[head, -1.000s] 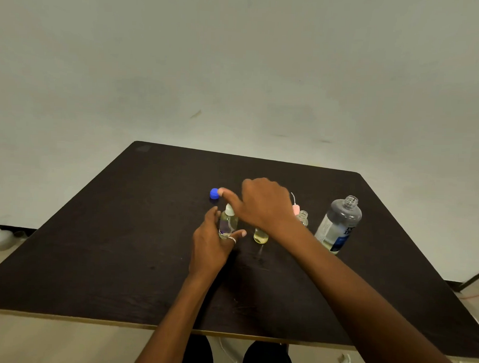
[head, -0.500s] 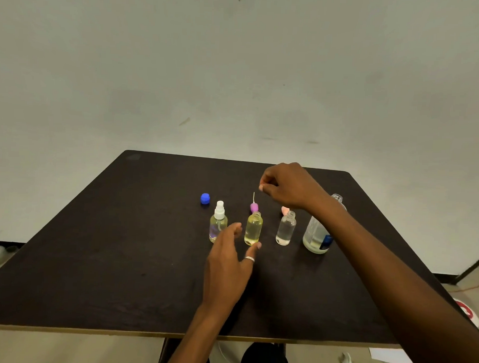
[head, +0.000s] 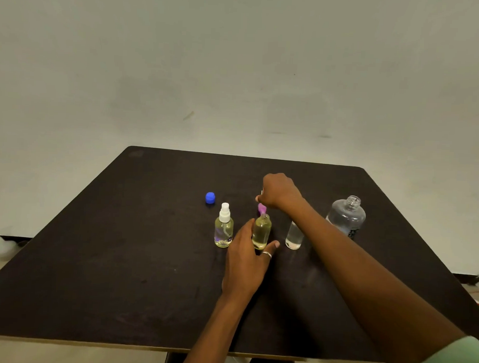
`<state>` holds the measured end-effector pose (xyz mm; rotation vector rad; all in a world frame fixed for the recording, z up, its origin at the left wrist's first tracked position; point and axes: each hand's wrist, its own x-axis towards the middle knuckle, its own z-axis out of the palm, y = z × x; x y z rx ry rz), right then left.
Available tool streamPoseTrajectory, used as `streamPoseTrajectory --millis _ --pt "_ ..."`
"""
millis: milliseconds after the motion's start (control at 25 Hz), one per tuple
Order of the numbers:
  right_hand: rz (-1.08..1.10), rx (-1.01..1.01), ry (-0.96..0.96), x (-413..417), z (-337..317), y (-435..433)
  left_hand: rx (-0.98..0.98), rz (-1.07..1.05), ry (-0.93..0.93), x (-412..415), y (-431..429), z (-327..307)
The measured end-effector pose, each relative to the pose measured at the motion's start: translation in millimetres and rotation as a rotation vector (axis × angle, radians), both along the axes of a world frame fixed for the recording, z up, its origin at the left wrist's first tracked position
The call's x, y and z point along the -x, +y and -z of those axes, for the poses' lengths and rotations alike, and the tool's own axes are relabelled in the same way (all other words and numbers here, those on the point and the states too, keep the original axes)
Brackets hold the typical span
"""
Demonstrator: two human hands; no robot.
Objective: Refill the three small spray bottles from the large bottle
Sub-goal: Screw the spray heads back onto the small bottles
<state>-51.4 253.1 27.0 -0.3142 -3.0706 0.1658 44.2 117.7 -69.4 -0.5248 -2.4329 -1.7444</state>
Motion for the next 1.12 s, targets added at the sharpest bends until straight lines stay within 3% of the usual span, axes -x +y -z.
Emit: streamPoseTrajectory --millis 440,600,920,1120 --pt "-0.019 -0.079 -0.137 15.0 24.7 -6.9 0.019 -0.018 0.088 8.5 3.1 8.4" --pt "-0.073 -0.033 -0.224 3.5 -8.2 -4.5 0.043 -0.031 0.083 7.1 2.2 6.9" --pt "-0.215 0.111 -0.039 -70.3 -105.3 6.6 0.014 -0.012 0.057 7.5 0.7 7.3" --pt "-0.345 0.052 -0.04 -104.1 -128.1 0.9 -0.001 -0.019 0.083 6.5 -0.9 8.8"
